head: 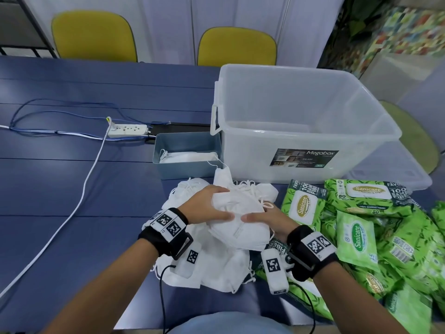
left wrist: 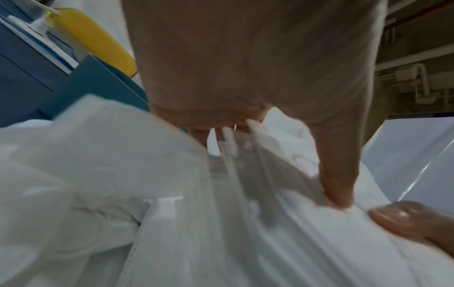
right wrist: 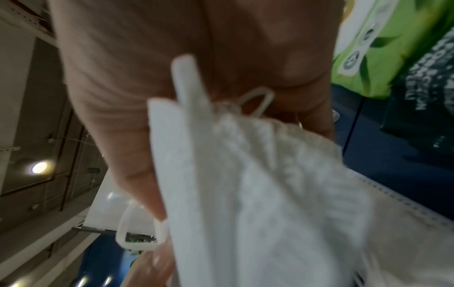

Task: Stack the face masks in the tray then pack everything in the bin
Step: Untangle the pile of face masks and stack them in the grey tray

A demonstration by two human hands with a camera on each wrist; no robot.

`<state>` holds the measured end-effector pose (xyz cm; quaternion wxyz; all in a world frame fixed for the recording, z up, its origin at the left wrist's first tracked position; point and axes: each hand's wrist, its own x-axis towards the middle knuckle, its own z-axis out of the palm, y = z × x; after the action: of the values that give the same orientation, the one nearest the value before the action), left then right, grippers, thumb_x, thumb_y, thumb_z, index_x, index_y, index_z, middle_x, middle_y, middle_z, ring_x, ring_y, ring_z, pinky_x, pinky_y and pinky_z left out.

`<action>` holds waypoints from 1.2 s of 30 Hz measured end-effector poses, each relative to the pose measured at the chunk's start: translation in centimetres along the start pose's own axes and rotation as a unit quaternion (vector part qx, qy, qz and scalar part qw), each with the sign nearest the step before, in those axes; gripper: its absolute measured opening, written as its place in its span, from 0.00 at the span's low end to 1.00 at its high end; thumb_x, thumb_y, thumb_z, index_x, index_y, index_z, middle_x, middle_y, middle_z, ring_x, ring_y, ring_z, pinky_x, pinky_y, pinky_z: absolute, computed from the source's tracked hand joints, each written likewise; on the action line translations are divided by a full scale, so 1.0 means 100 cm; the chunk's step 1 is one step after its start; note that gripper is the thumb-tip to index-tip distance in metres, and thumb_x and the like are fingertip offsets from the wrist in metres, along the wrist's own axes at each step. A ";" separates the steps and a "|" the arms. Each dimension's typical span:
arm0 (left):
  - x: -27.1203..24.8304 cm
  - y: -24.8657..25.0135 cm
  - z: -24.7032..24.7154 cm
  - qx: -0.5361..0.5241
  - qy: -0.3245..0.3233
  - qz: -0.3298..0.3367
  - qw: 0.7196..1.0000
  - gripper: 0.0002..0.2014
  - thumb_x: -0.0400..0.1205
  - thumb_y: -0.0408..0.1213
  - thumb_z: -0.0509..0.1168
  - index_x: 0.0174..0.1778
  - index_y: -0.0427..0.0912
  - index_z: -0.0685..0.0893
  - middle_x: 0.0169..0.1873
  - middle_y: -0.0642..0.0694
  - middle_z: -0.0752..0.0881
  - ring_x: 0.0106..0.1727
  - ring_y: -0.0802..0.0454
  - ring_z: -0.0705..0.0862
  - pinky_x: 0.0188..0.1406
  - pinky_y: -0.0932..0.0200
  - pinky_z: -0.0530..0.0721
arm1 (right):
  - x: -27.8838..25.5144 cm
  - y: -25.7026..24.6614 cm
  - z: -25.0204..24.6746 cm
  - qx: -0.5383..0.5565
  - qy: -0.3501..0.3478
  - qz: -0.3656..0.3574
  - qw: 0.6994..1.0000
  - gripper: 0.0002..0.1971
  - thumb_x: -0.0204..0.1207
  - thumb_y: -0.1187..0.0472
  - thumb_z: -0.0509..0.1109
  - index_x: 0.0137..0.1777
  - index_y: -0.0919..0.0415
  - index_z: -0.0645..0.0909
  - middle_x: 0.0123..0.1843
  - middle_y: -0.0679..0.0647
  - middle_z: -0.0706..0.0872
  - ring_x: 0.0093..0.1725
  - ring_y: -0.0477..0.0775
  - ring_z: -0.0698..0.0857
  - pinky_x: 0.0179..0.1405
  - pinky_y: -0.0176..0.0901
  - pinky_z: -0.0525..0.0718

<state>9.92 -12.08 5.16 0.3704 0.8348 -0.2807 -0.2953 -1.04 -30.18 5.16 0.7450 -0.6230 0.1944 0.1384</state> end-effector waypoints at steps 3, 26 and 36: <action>0.001 -0.006 0.002 -0.046 0.027 0.002 0.999 0.46 0.56 0.61 0.79 0.71 0.50 0.75 0.66 0.53 0.74 0.64 0.57 0.75 0.62 0.65 0.72 | 0.002 0.003 -0.006 0.004 0.048 -0.005 0.999 0.35 0.46 0.61 0.84 0.58 0.65 0.84 0.54 0.60 0.91 0.55 0.62 0.89 0.58 0.58 0.86; -0.021 -0.111 -0.028 -0.252 0.266 -0.207 0.907 0.12 0.65 0.33 0.68 0.44 0.40 0.79 0.41 0.41 0.82 0.44 0.42 0.82 0.45 0.51 0.82 | -0.016 0.004 -0.046 0.186 0.169 0.005 0.968 0.45 0.44 0.54 0.88 0.66 0.63 0.81 0.61 0.62 0.87 0.62 0.65 0.85 0.61 0.61 0.83; -0.016 -0.088 -0.032 -0.597 0.302 -0.203 0.715 0.21 0.78 0.61 0.63 0.35 0.45 0.82 0.26 0.49 0.84 0.27 0.53 0.80 0.29 0.61 0.75 | -0.014 0.001 -0.029 0.166 0.156 0.002 0.974 0.44 0.45 0.55 0.86 0.67 0.65 0.80 0.61 0.63 0.87 0.62 0.65 0.85 0.64 0.63 0.81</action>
<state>13.36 -4.52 0.45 0.7880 0.5219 0.2567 -0.2020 -2.67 -32.93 5.27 0.7980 -0.5043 0.3299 0.0063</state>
